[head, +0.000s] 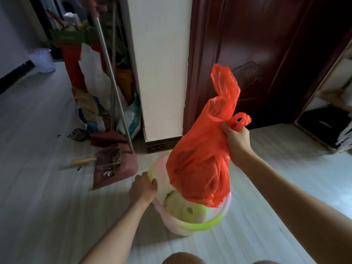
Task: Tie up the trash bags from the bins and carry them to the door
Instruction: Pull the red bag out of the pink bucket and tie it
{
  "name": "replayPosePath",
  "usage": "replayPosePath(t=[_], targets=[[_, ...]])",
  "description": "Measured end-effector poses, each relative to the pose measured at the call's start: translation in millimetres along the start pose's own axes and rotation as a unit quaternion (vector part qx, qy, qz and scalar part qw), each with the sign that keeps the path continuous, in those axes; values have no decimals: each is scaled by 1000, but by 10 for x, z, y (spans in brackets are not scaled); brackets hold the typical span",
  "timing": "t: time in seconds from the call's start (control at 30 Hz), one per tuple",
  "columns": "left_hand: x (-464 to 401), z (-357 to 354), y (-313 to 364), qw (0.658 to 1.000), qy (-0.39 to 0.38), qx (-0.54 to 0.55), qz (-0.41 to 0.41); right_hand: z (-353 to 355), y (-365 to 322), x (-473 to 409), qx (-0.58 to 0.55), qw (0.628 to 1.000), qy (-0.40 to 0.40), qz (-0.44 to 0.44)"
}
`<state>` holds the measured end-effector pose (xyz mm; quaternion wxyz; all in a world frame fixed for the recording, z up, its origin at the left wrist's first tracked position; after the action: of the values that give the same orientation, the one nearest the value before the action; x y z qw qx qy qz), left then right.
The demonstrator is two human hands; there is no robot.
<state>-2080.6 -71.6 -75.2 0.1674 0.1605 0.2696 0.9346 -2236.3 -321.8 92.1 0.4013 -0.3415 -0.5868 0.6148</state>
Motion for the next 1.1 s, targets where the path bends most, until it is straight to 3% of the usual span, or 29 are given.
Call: replayPosePath(t=[0.17,0.3,0.47,0.63,0.83,0.93,1.03,1.1], targets=[[124,583,1045,990,43,55,-123,717,-761,238,-20,996,46,74],[632,826,1994,962,40,146,-226,1305,-1080,354,8,993,71,98],[1421,625,3030,929,-36,221,-294,2143,-1070,526,84,988,85,96],[2008,-78,3605,900,-141,275,-307,2980,-556,764,174,979,98,50],[2698,-1152,3963,855,-325,296,-276,3815,193,1125,241,965,100,-4],[2977,-1724,4194,812,-420,331,-235,4226,537,1267,270,958,92,-19],[3206,-2224,4417,744,-506,384,-208,4503,937,1320,319,943,71,-64],[3300,-2583,4446,739,-524,385,-177,4715,1219,1363,324,938,75,-94]])
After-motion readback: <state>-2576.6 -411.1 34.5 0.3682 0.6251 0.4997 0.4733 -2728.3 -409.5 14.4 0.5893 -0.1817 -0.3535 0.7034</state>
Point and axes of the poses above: each hand's wrist, its own x-axis away from the middle knuckle, its own z-axis out of the back of the hand, y = z × x, the point moved 8 cm from there along -x, towards the middle knuckle, and after that the axes turned 6 degrees about x, right-handed, at the moved point
